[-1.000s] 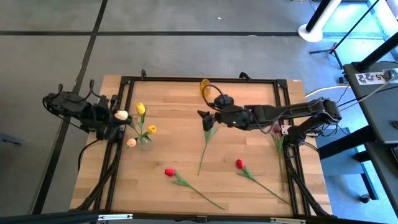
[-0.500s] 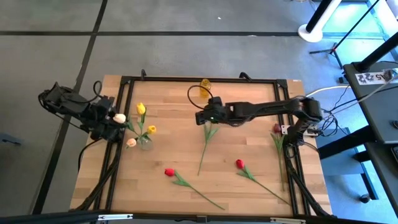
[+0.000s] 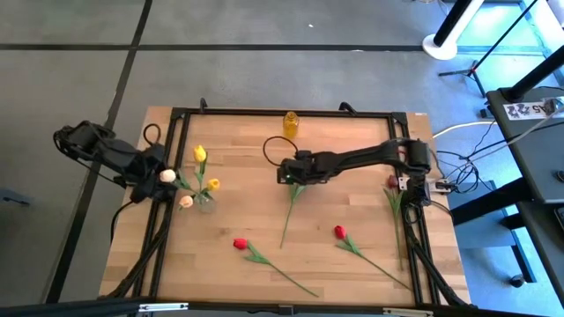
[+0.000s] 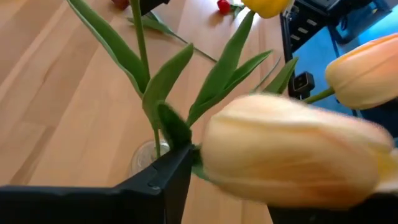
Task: Sort flowers into vase by color
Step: Put the white flower into the transparent vase, then put the left dark red flower into the yellow vase
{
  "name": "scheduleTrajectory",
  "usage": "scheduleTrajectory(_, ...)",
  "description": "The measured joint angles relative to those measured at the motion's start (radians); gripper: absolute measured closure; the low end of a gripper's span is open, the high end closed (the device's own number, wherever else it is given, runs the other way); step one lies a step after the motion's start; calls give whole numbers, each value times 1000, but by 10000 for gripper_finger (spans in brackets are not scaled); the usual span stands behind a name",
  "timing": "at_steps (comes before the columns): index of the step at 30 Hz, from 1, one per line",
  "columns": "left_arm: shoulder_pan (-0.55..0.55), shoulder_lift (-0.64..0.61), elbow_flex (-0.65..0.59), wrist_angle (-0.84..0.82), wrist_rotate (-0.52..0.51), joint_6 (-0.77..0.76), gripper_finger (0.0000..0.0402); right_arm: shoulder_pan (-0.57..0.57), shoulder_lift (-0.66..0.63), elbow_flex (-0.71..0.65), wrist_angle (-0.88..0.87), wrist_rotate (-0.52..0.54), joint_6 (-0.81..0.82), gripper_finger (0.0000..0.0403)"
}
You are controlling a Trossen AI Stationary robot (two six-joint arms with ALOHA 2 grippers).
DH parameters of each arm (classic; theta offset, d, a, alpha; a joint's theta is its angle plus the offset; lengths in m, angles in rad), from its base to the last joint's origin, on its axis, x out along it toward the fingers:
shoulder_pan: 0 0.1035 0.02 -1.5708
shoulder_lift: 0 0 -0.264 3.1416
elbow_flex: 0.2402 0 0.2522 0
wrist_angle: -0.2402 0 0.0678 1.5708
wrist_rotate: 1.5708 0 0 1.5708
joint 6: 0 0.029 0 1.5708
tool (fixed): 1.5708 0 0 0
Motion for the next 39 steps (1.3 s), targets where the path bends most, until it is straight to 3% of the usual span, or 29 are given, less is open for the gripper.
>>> scheduleTrajectory(7, 0, 24, 1, -1, -3, 33, 223, 0, 41, 0, 0, -9, 12, 196)
scheduleTrajectory(13, 0, 68, 93, -119, 2, 29, 223, -4, 41, 0, -16, 40, 16, 197)
scheduleTrajectory(21, 0, 107, 114, -217, 82, 0, 223, -39, 59, 3, -17, -10, 16, 202)
scheduleTrajectory(29, 0, 117, 161, -302, 75, -53, 223, -43, 59, 2, -25, -17, 7, 293)
scheduleTrajectory(35, 0, 100, 259, -314, -33, -78, 223, -44, 62, 0, 5, -16, -41, 381)
scheduleTrajectory(39, 0, 94, 340, -314, -93, -72, 223, -44, 64, 0, 92, -17, -75, 389)
